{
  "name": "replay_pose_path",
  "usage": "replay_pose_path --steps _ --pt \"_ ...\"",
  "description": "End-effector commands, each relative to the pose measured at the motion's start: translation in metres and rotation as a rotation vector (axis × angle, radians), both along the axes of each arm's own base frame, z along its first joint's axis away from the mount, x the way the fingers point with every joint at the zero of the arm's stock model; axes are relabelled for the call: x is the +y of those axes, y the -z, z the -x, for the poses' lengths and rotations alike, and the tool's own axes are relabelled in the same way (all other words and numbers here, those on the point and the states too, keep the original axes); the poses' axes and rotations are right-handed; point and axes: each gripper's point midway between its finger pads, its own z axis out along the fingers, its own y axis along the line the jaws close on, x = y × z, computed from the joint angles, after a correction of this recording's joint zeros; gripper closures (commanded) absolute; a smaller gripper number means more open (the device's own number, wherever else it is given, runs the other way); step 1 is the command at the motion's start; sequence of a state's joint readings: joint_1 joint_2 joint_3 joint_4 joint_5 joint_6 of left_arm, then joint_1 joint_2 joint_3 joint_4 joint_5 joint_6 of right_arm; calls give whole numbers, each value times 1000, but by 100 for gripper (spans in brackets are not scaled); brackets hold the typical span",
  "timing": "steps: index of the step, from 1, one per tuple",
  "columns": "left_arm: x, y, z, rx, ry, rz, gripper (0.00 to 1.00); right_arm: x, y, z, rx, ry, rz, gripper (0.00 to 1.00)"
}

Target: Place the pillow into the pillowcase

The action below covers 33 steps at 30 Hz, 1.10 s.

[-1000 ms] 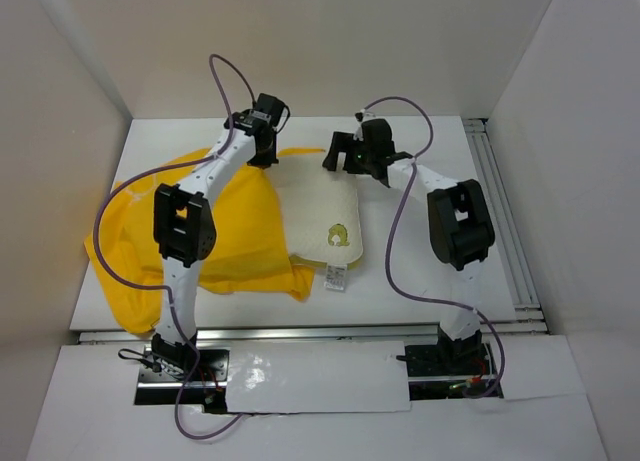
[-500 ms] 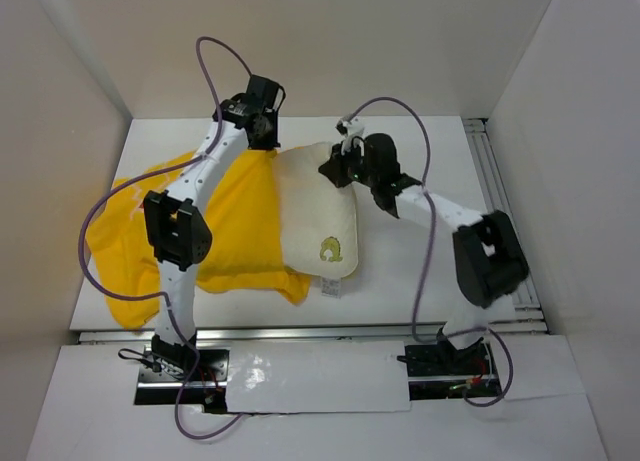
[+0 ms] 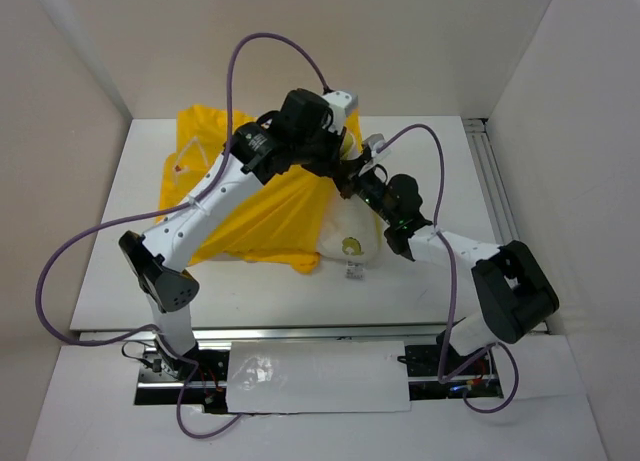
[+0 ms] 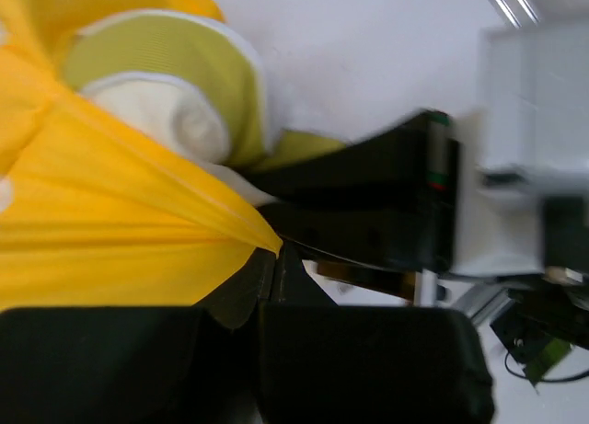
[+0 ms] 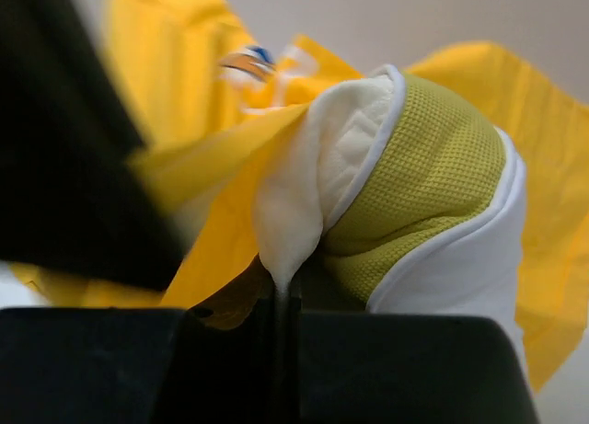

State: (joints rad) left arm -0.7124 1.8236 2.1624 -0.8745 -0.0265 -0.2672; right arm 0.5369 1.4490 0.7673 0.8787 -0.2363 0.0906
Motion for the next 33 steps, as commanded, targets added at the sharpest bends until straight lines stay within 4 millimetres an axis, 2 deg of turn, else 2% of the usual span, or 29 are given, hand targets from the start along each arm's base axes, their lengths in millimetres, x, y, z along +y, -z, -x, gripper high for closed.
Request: replay_pose_path --steps 1,3,4,5,8,10,11,12,13,14,15,16,18,19,20,22,23,24,25,26,27,29,30,31,33 --pt "-77 -48 58 -65 324 217 100 14 -10 4 -35 -26 -99 100" --pt "-87 -30 56 -34 334 195 100 13 -13 9 -36 -41 -106 100" --pt "-96 -8 50 13 323 175 100 12 -14 9 -40 -38 -95 100" --pt "-100 2 48 32 329 166 100 5 -13 4 -17 16 -96 100" --pt "-96 16 23 59 273 170 100 -7 7 7 23 65 -51 100" --pt "-94 28 9 69 250 162 100 -10 17 10 55 54 -24 94" --pt "-98 19 9 58 269 183 100 -10 24 11 79 53 -20 92" --pt "-102 25 5 64 268 178 100 -10 27 11 91 53 -13 90" --pt "-103 14 4 44 270 194 100 -10 40 13 134 52 0 80" --pt "-104 22 1 50 259 181 100 -11 50 15 163 52 8 75" --pt "-100 17 -6 34 239 183 100 -16 49 14 171 79 9 75" --pt "-100 23 -9 37 225 171 100 -26 59 11 213 138 11 75" --pt "-96 18 -19 15 199 174 100 -44 67 2 272 232 -5 75" --pt "-85 18 -31 9 164 170 100 -50 64 -2 289 260 -11 74" --pt "-86 23 -38 25 160 180 100 -55 75 -2 345 275 3 66" --pt "-80 31 -54 37 146 185 87 -67 73 -5 366 308 1 45" --pt "-81 32 -60 31 148 196 63 -72 78 -6 378 339 8 22" --pt "-84 44 -65 48 147 185 20 -76 77 -9 403 377 -16 0" --pt "-75 52 -76 57 121 178 0 -81 76 -10 408 404 -13 0" --pt "-70 58 -80 74 108 167 0 -92 88 -11 462 458 10 0" --pt "-67 61 -81 96 111 176 0 -109 82 -20 480 559 -24 0" --pt "-55 62 -80 116 95 180 0 -129 83 -23 518 652 -27 0" --pt "-47 71 -80 131 80 171 0 -152 94 -21 561 771 -5 0" --pt "-39 52 -75 91 63 180 0 -167 85 -27 572 836 -52 0" --pt "-27 45 -69 69 30 168 0 -185 88 -26 603 902 -37 0"
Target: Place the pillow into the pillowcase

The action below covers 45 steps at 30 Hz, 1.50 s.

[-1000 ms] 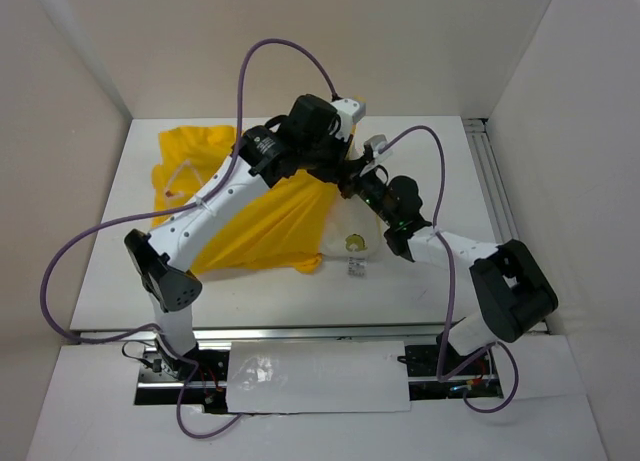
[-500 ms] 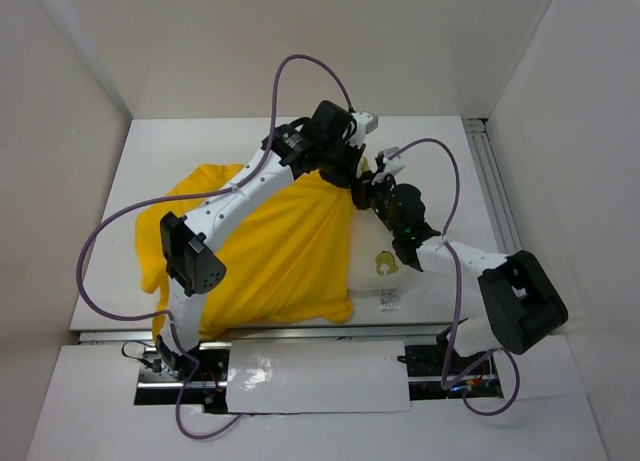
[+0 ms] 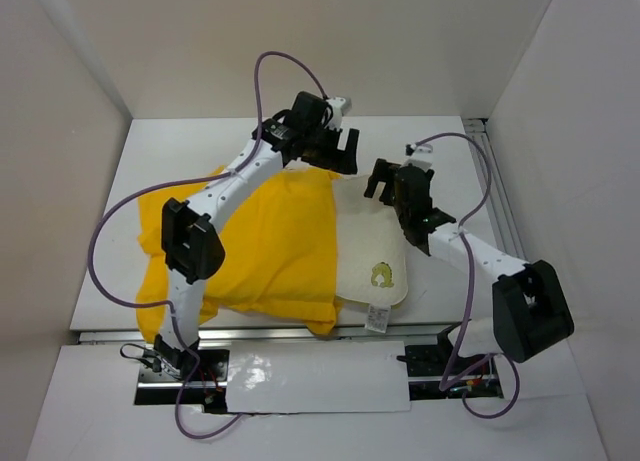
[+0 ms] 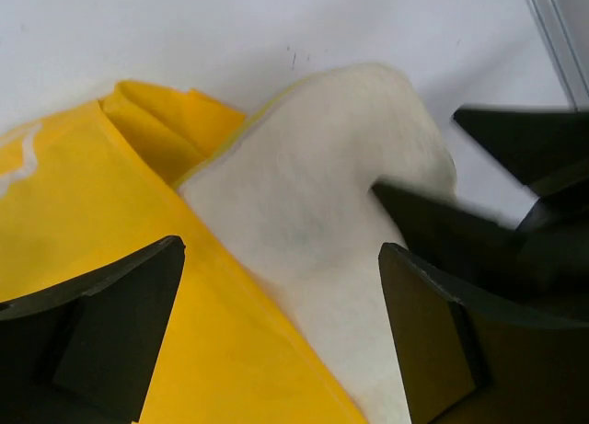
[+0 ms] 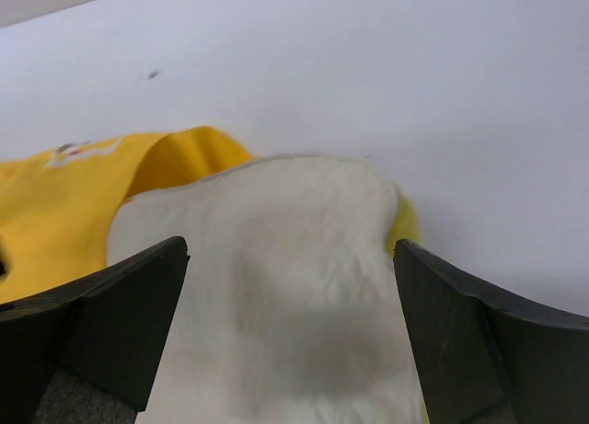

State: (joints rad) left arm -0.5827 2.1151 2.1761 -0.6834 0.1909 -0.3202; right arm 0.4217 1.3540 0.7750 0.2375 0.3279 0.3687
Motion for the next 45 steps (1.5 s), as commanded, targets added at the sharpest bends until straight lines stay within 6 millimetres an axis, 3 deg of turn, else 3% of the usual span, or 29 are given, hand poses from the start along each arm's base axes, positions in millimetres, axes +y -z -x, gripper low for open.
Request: replay_pose_path --steps 1,2,3,4,7,10,12,13,15,16,17,18,19,20,21,22,23,24,25,26,27,30,35,37,40,41,42,43,45 --pt "9 -49 20 -83 -15 66 0 -49 -20 -3 33 212 -3 0" --pt "21 -73 33 -115 -35 87 0 -47 -20 0 41 197 -6 0" --pt "29 -74 41 -108 -61 85 0 -50 -25 2 46 192 -12 0" --pt "43 -51 49 -58 -123 51 0 -49 -27 4 48 177 -3 0" --pt "85 -35 86 -15 -252 24 0 -45 -47 8 -3 78 56 0" --pt "131 -7 116 19 -423 -28 0 -10 -57 11 -83 -223 170 0" --pt "152 9 129 60 -493 -58 0 2 -64 9 -111 -323 201 0" --pt "161 14 132 70 -524 -70 0 22 -61 12 -118 -459 206 0" --pt "176 15 128 64 -569 -75 0 31 -69 4 -163 -554 276 0" --pt "180 4 120 42 -570 -54 0 46 -53 7 -127 -665 276 0" --pt "174 -19 106 -31 -519 -36 0 50 -50 4 -135 -720 331 0" --pt "161 -17 95 -30 -456 -41 0 56 -56 0 -151 -756 341 0" --pt "156 -20 82 -49 -427 -49 0 58 -41 -4 -118 -797 351 0" --pt "150 -51 61 -126 -392 -35 0 64 -35 0 -111 -868 366 0" --pt "143 -53 50 -124 -370 -53 0 68 -39 -3 -131 -894 374 0" --pt "129 -19 27 -55 -335 -114 0 66 -27 -6 -108 -906 371 0" --pt "116 -52 5 -128 -299 -90 0 68 -24 -9 -113 -913 367 0" --pt "105 -41 0 -80 -252 -104 0 66 -26 -15 -111 -900 359 0" --pt "95 8 -22 11 -230 -156 0 70 -19 -16 -96 -920 347 0" --pt "86 18 -32 38 -213 -156 0 72 -9 -11 -60 -954 339 0" --pt "72 -9 -48 -21 -183 -104 0 73 -6 -12 -58 -975 349 0" --pt "56 40 -64 37 -141 -152 0 68 13 -22 1 -971 399 0" --pt "45 77 -73 49 -124 -126 0 63 64 -38 128 -952 473 0" --pt "41 76 -83 36 -156 -105 0 65 76 -37 173 -983 505 10" --pt "24 104 -81 78 -88 -89 0 66 94 -28 205 -968 525 42" --pt "17 113 -80 80 -64 -92 0 69 86 -27 170 -954 546 79" --pt "18 118 -78 86 -57 -105 0 66 78 -35 123 -903 560 100" --pt "14 129 -73 105 -45 -117 0 68 84 -26 118 -913 562 100" --pt "15 133 -71 115 -45 -122 0 77 63 -29 36 -909 548 100"
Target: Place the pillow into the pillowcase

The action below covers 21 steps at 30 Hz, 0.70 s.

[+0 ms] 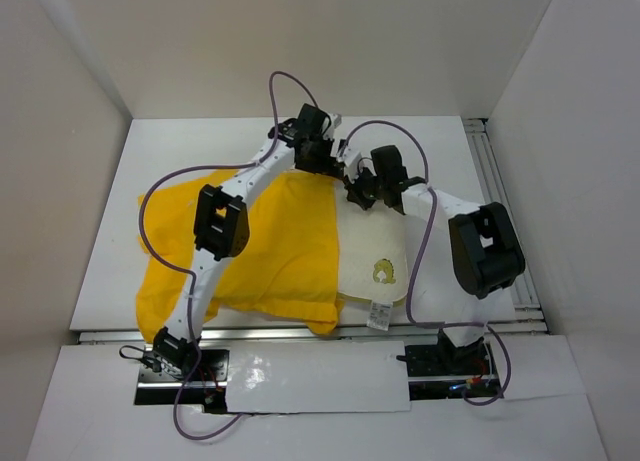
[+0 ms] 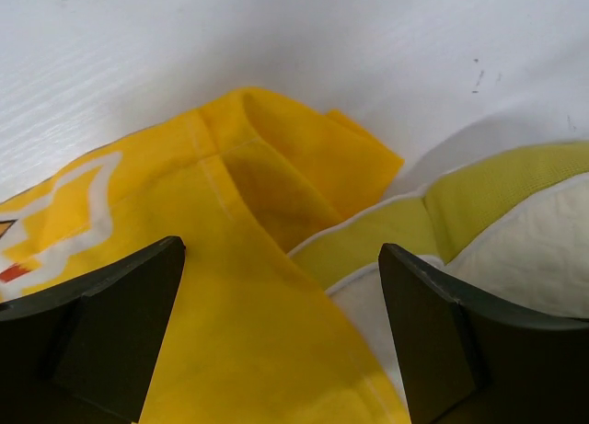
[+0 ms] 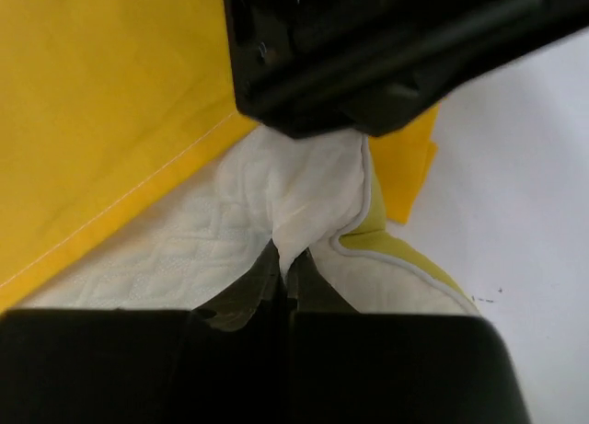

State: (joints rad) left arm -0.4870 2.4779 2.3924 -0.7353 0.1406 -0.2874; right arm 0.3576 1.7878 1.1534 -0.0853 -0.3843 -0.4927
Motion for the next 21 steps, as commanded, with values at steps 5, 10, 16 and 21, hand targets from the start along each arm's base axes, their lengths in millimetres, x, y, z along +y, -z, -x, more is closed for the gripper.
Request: replay_pose_path --steps 5,10,16,21 --pt "-29 -35 -8 -94 48 112 0 26 -79 -14 -307 5 -21 100" --pt "-20 -46 -9 -115 7 91 0 42 -146 16 -509 -45 -38 100" --pt "-22 -35 37 -24 157 59 6 43 -164 47 -596 5 -25 100" --pt "-14 -72 57 -6 219 201 100 39 -164 47 -599 63 18 100"
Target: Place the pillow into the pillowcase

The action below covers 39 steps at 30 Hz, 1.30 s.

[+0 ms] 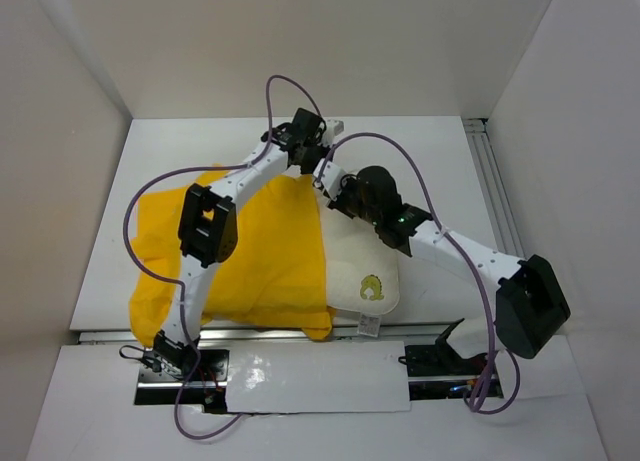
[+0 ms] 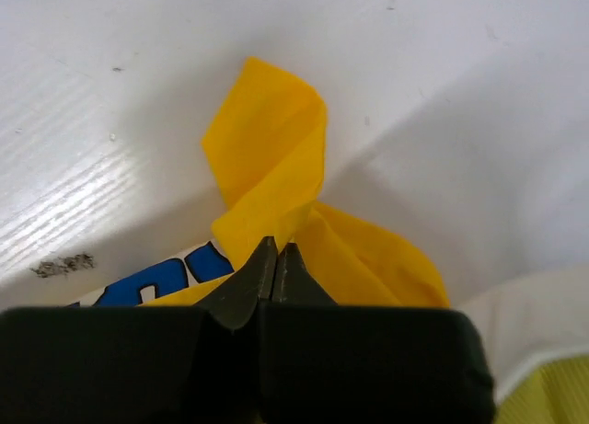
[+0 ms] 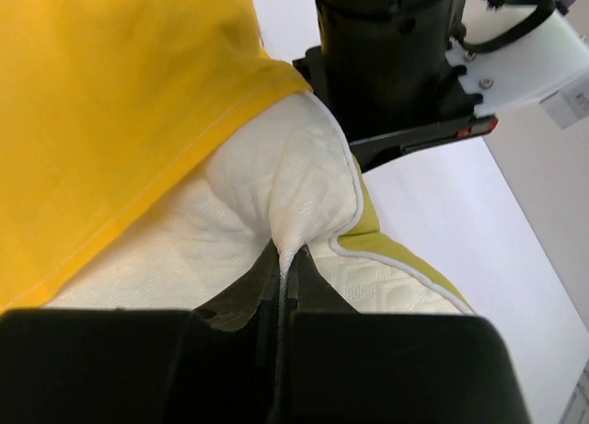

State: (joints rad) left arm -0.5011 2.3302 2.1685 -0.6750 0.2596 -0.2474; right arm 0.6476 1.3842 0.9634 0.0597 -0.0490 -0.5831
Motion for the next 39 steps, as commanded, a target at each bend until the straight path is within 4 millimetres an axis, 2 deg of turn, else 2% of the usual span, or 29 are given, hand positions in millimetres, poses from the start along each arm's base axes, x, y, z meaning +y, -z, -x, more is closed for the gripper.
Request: replay_pose_path --steps 1,2,3,4,5,6,7,8,12,14,15,20,21,22,23,24,25,26,28,29,30,32,35,37,38,39 --pt "5 -87 14 -77 88 197 100 -12 -40 -17 -151 119 -33 100" --pt "9 -87 20 -52 76 233 100 -9 -34 -13 -143 109 -26 100" --pt "13 -100 19 -77 71 262 100 -10 -38 -12 -149 110 -32 100" --pt "22 -116 11 -123 55 293 100 -14 -39 -10 -154 121 -31 100" --pt "28 -137 16 -156 50 319 100 -13 -43 -8 -163 126 -35 100" --pt "32 -154 17 -183 45 341 100 -16 -34 -4 -145 128 -32 100" --pt "38 -162 18 -204 37 348 100 -15 -37 2 -152 120 -39 100" --pt "42 -186 22 -254 25 363 100 -16 -33 4 -137 127 -58 100" --pt "51 -220 30 -329 -6 370 100 -14 -25 13 -107 101 -90 100" --pt "51 -232 33 -349 4 384 100 -5 -36 16 -132 71 -135 100" --pt "52 -232 33 -356 10 379 100 -5 -35 16 -137 71 -139 100" --pt "43 -230 39 -347 23 374 100 -1 -71 21 -209 39 -239 100" --pt "34 -226 43 -336 56 377 100 2 -70 23 -214 22 -248 100" --pt "33 -231 45 -343 68 389 100 6 -72 25 -222 -2 -262 100" --pt "17 -236 50 -345 108 405 100 15 -84 30 -242 -59 -311 100" --pt "12 -244 54 -353 115 419 100 20 -88 34 -244 -90 -331 100" --pt "0 -246 57 -356 138 427 100 28 -82 35 -227 -123 -338 100" --pt "-4 -252 58 -364 149 433 100 35 -90 37 -236 -160 -363 100" --pt "-18 -276 59 -393 188 487 100 56 -92 47 -222 -272 -383 100" --pt "-25 -303 64 -421 207 539 100 62 -100 50 -240 -308 -413 100" --pt "-32 -298 63 -397 241 551 100 64 -107 53 -255 -323 -435 100" --pt "-46 -318 73 -410 295 603 100 72 -111 52 -276 -358 -470 100" --pt "-66 -311 79 -384 319 619 100 90 -117 47 -270 -415 -480 100" --pt "-72 -320 84 -402 334 639 100 104 -122 52 -252 -498 -493 100" --pt "-74 -313 81 -391 332 634 100 113 -111 50 -226 -525 -481 100" --pt "-80 -314 82 -400 343 641 100 120 -107 56 -198 -582 -484 100"
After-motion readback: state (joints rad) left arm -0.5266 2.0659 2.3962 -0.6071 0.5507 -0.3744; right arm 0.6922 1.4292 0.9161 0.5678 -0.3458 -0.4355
